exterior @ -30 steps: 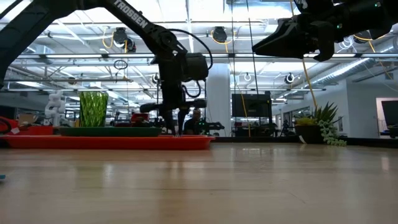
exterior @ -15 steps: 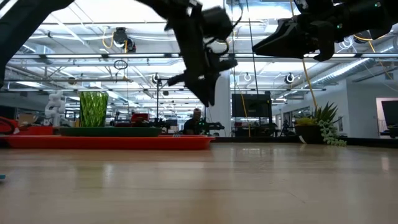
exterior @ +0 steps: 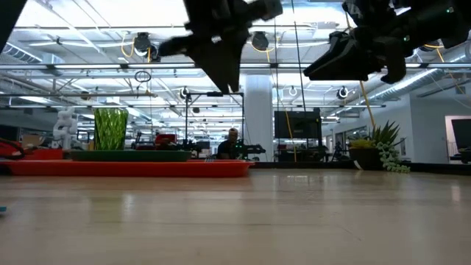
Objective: Pick and place plate/cup/fork/spoon on tray
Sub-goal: Put the blue spoon on the orange tray to the right side of the blue fork
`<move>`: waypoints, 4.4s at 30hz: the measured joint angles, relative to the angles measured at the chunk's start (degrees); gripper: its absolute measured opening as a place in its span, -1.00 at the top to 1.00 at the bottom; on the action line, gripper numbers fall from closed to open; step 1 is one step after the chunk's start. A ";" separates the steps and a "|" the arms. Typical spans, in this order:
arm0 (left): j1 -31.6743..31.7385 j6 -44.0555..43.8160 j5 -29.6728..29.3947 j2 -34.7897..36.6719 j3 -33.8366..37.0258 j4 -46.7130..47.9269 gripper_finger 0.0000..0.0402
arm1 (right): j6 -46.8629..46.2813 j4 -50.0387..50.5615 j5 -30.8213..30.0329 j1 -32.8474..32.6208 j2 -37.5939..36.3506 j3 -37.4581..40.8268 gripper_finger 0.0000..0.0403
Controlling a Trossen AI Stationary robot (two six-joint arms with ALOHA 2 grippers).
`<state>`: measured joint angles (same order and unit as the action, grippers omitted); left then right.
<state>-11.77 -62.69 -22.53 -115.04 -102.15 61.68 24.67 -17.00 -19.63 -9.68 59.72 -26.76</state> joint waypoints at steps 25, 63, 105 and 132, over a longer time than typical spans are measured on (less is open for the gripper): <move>-25.57 -73.45 9.84 -5.68 0.55 8.78 0.64 | -9.56 3.76 -5.84 -14.96 -0.17 0.02 0.39; -26.84 -81.12 25.54 -11.49 5.29 21.10 0.64 | -8.98 3.65 -6.06 -20.08 -0.17 -0.07 0.39; -18.39 -69.57 14.21 -4.80 13.66 19.11 0.64 | -7.04 3.57 -7.68 -20.04 -0.17 -0.04 0.39; -16.48 -71.77 15.29 -4.44 24.27 9.87 0.18 | -4.46 3.57 -9.26 -20.04 -0.17 -0.04 0.39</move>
<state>-28.25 -134.45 -7.24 -119.48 -77.88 71.55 20.21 -13.43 -28.89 -29.72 59.55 -26.81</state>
